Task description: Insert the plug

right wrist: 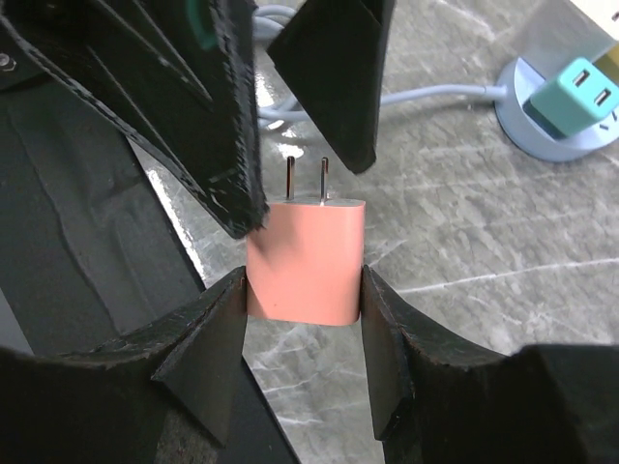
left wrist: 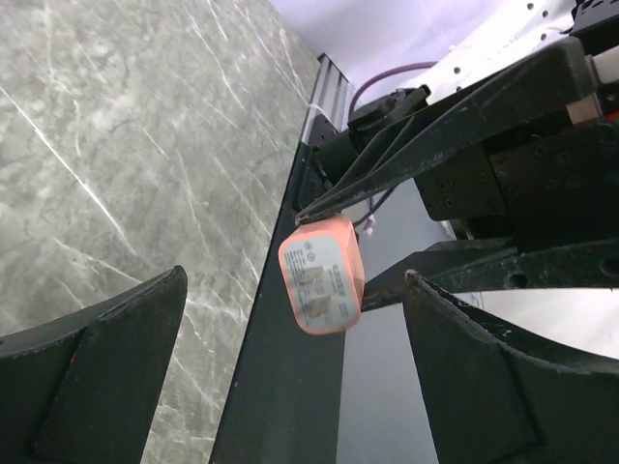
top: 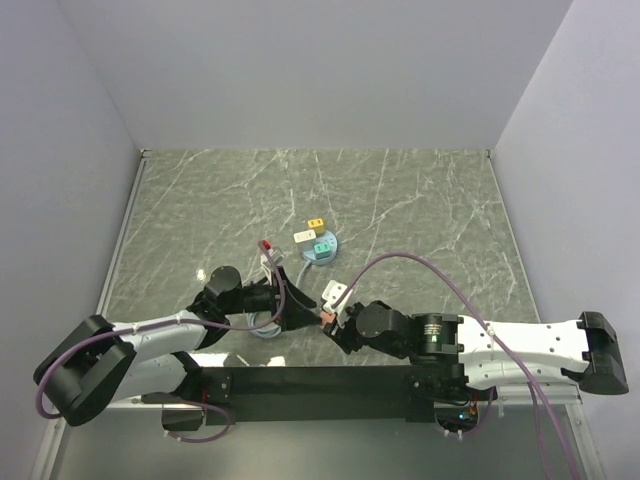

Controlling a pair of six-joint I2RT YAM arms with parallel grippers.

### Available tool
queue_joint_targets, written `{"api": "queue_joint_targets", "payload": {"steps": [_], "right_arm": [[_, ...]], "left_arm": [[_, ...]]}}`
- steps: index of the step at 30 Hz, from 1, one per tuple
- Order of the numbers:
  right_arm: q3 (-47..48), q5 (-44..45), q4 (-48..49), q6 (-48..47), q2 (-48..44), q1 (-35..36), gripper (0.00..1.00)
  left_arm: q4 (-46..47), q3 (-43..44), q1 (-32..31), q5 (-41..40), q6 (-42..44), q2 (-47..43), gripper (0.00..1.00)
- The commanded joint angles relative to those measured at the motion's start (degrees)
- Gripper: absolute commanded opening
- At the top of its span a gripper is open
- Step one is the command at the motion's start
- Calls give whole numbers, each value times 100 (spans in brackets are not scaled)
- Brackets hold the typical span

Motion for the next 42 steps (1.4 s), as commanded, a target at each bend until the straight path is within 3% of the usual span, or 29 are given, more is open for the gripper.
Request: {"api": "queue_joint_targets", "payload": {"steps": [1, 8, 13, 14, 19, 22, 24, 25, 26, 28, 29, 31, 32, 34, 42], "right_arm": [[255, 4, 380, -295, 42, 72, 24], [273, -84, 521, -383, 192, 107, 24], [238, -84, 662, -383, 130, 133, 24], [220, -84, 697, -531, 122, 133, 24], [194, 4, 644, -550, 157, 133, 24], [159, 92, 644, -559, 157, 133, 24], [141, 250, 653, -550, 148, 133, 24], [132, 328, 644, -542, 148, 133, 24], [115, 416, 662, -515, 148, 133, 25], [106, 653, 671, -445, 139, 133, 33], [71, 759, 705, -445, 104, 116, 47], [18, 935, 758, -269, 16, 89, 60], [-43, 962, 811, -243, -114, 72, 72], [-87, 988, 864, -173, -360, -16, 87], [-281, 655, 1521, 108, -1240, -613, 92]], "left_arm": [[611, 234, 13, 329, -189, 198, 100], [690, 331, -57, 452, -199, 470, 95], [988, 384, -101, 645, -313, 742, 81], [1041, 401, -119, 680, -330, 856, 74], [1270, 419, -189, 812, -401, 1050, 67], [1261, 445, -251, 856, -357, 1068, 56], [1305, 445, -286, 918, -330, 1077, 39], [1314, 454, -295, 926, -330, 1068, 21], [1323, 428, -295, 926, -339, 1077, 1], [1411, 419, -295, 909, -348, 1086, 1], [1454, 393, -295, 839, -374, 1077, 1], [1542, 366, -225, 707, -383, 1042, 1], [1551, 349, -181, 663, -383, 1016, 1], [1858, 331, 64, 636, -506, 954, 0], [1270, 823, 610, 373, 20, 410, 1]]}}
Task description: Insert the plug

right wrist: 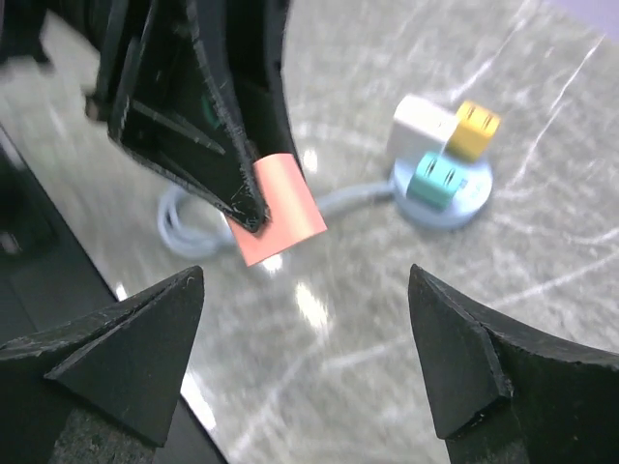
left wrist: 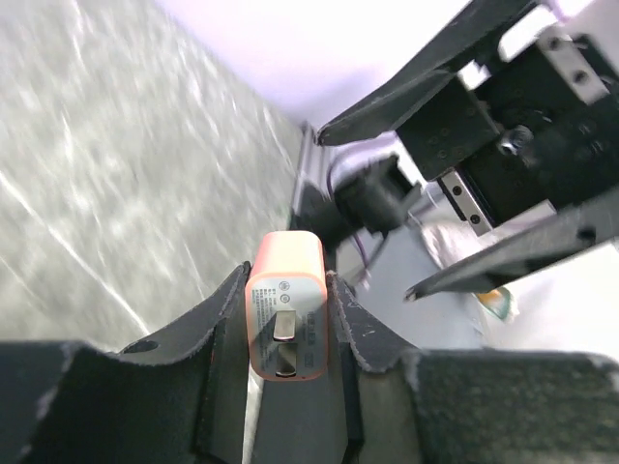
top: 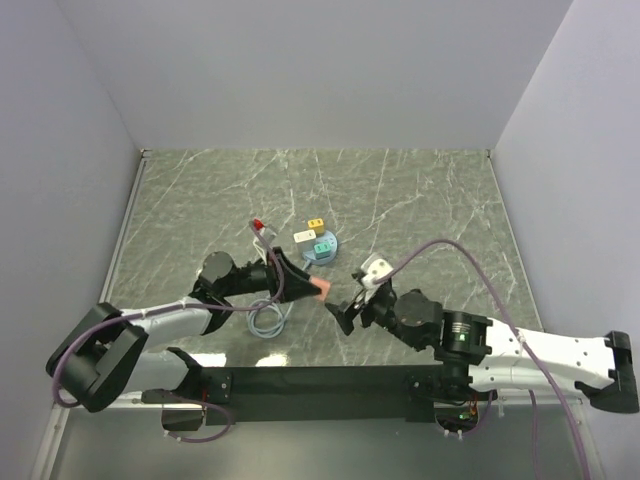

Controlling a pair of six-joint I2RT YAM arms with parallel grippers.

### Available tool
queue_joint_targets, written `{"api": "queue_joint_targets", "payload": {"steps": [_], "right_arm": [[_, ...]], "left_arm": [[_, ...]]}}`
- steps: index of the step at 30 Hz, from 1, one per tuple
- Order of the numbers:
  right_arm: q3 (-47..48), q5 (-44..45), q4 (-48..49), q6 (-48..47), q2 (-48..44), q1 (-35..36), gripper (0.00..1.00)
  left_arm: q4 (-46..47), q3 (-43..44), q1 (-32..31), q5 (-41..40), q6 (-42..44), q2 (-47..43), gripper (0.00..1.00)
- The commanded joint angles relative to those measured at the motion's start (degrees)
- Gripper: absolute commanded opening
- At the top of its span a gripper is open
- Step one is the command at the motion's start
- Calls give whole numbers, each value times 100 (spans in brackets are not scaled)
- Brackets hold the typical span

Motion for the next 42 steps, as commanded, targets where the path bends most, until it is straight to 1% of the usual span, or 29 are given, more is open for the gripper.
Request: {"api": "queue_joint_targets", "payload": {"steps": [1, 3, 4, 5, 6, 7, 8, 12, 14, 15, 16, 19, 23, 27, 32, 38, 42], "right_arm": [[-145, -261, 758, 283, -383, -479, 92], [-321, -919, 1162, 547, -472, -805, 92], [-461, -1174, 1511, 635, -542, -1112, 91], [-532, -1707, 1706, 827, -578, -1263, 91], [-611, -1939, 1917, 925, -613, -1395, 91], [-768, -2185, 2145, 995, -674, -1500, 89], [-839, -2561, 2591, 1170, -692, -1728, 88], [-963, -3415, 3394, 1549, -570, -2116, 83], [-1016, -3628, 3825, 1715, -385, -2256, 81], [-1051, -3942, 4000, 1804, -254, -2327, 80], [-1129, -4145, 4411, 1996, -192, -2397, 78], [-1226, -4673, 4914, 2313, 54, -2652, 74], [-1341, -4762, 4977, 2376, 143, -2802, 70], [-1490, -4719, 4925, 2402, 38, -2934, 70], [-1631, -4762, 5074, 2481, 116, -3057, 70], [-1719, -5061, 5521, 2613, 450, -3171, 69], [-1754, -5245, 5768, 2692, 775, -3259, 67]], "left_arm": [[262, 310, 171, -180, 380, -436, 0], [369, 327, 224, -303, 388, -551, 0], [482, 353, 224, -434, 406, -604, 1], [675, 354, 224, -496, 380, -613, 1], [938, 319, 224, -566, 214, -605, 0], [1236, 188, 215, -820, 91, -552, 1], [1909, 117, 207, -987, -206, -517, 1], [2836, -50, -91, -1401, -341, -262, 1], [3084, -103, -154, -1437, -385, -165, 1], [3224, -77, -189, -1411, -402, -104, 1], [3278, -68, -198, -1394, -411, -69, 1], [3584, -112, -215, -1385, -482, -16, 1], [3735, -95, -233, -1358, -543, -42, 1], [3709, -95, -250, -1349, -517, -121, 1], [3919, -121, -285, -1349, -587, -130, 1], [3964, -139, -356, -1367, -596, -227, 1], [3877, -139, -374, -1358, -561, -375, 1]]}}
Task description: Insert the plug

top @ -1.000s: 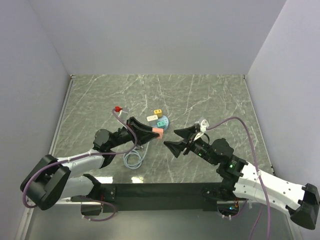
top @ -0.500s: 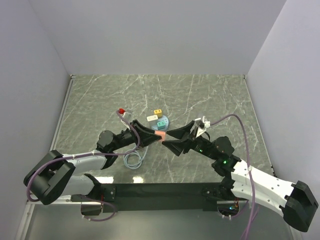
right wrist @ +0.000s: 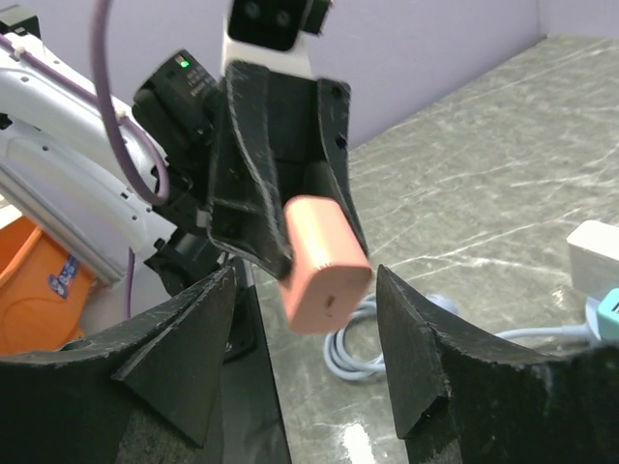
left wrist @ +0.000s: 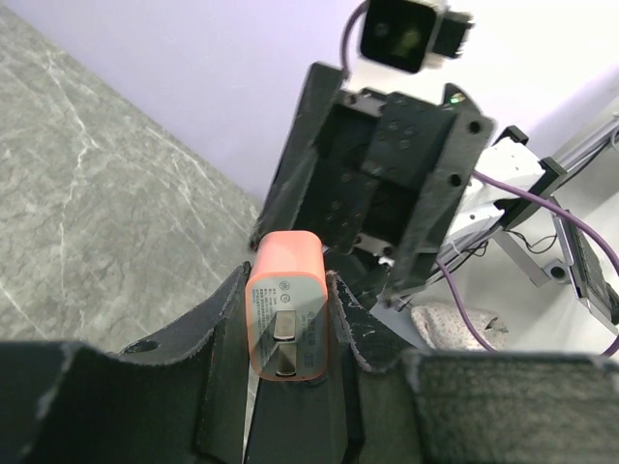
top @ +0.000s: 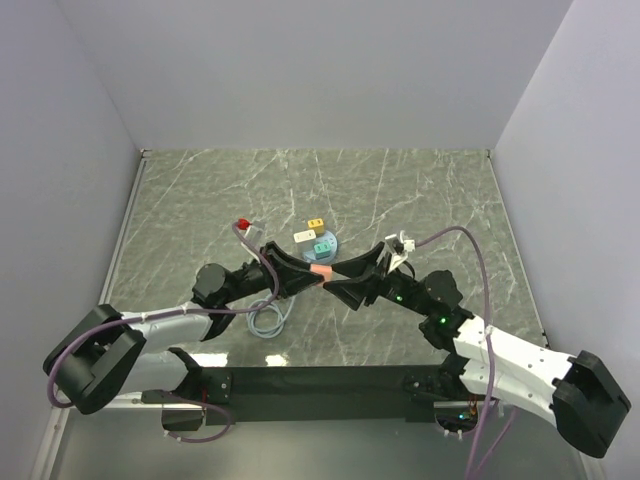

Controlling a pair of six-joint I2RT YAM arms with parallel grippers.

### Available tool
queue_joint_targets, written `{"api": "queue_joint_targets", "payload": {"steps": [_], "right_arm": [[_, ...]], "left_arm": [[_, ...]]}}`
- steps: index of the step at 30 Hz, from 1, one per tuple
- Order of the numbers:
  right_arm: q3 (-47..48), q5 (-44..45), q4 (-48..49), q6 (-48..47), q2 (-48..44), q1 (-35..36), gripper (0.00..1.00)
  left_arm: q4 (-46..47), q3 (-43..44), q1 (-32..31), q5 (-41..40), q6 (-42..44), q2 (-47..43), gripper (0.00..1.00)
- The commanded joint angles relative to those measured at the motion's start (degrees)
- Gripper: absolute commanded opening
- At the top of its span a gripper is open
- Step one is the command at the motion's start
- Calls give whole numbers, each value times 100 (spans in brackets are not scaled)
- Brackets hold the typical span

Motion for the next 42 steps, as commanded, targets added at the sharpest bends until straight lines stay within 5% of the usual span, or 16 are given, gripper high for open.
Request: {"api": "queue_joint_targets", "payload": {"steps": [1, 17, 32, 35, 41, 42], "right_arm": [[-139, -317, 702, 202, 194, -90, 66], [-174, -1047, 2521, 669, 985, -222, 46], [-122, -1047, 2988, 792, 1293, -231, 48], [-139, -1038, 2944, 722, 1223, -231, 40], [-253, -880, 2865, 599, 977, -239, 0], [-262, -862, 2830, 581, 924, -239, 0]], "left_arm": [[2517, -5, -33, -49, 14, -245, 1], [2709, -40, -68, 65, -39, -262, 1], [3026, 56, -199, 232, -214, 89, 1], [3052, 56, -226, 223, -206, 98, 1], [2868, 91, -252, 259, -118, 151, 1], [2668, 74, -252, 233, -74, 151, 2]]}}
